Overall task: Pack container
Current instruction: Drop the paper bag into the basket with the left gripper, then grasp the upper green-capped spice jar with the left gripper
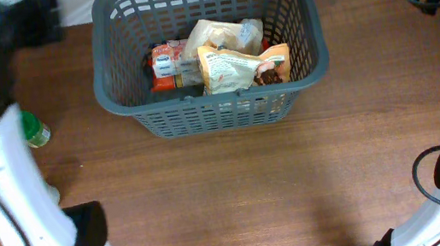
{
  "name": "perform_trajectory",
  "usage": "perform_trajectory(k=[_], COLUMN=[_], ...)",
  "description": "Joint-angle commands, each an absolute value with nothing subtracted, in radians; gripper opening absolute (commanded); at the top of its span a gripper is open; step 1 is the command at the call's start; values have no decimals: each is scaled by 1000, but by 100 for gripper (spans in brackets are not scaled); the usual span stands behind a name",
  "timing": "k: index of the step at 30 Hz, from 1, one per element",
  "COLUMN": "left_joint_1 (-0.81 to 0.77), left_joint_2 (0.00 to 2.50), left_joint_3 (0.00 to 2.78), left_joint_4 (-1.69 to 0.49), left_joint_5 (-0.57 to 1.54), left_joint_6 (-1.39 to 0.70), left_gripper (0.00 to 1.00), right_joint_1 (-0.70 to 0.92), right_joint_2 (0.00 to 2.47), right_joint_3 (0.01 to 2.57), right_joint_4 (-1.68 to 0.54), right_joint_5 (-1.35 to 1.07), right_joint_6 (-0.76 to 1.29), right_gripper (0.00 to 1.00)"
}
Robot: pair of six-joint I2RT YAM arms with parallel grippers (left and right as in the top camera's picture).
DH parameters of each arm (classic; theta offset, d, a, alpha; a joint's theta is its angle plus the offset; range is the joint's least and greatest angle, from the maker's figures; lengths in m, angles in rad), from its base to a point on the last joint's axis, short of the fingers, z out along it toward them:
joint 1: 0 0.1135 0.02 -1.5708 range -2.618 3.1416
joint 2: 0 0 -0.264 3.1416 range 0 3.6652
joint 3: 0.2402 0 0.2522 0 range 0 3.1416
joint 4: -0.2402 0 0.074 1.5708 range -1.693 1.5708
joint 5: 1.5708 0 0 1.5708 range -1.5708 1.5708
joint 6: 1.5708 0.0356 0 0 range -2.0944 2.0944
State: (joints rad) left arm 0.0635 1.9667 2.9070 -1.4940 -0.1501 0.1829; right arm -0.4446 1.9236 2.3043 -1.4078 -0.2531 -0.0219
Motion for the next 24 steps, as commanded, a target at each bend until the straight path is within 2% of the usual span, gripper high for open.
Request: perform_trajectory(k=[1, 8, 10, 17, 24], left_joint_1=[220, 396, 445, 467, 466], left_joint_2=[2056, 2264, 2394, 2606, 2690], left_joint_3=[2867, 2712, 2672, 2671, 2671], left_joint_4=[-1582, -1614, -1600, -1560, -1536], left_joint_5=[-66, -69, 5, 30, 26], left_joint_6=[14, 15, 42, 57, 57], left_gripper=[99, 99, 99, 99, 99], right_joint_1=[-445, -445, -445, -445, -445], right_joint_2=[1927, 1927, 1927, 1927, 1927], right_joint_3=[2300, 2300, 2300, 2300, 2300], right_joint_4=[-1407, -1407, -1407, -1407, -1407], right_joint_5=[-258, -258, -258, -258, -258], right_joint_6=[-13, -14, -13, -13, -13], right_gripper=[99, 99, 99, 99, 99])
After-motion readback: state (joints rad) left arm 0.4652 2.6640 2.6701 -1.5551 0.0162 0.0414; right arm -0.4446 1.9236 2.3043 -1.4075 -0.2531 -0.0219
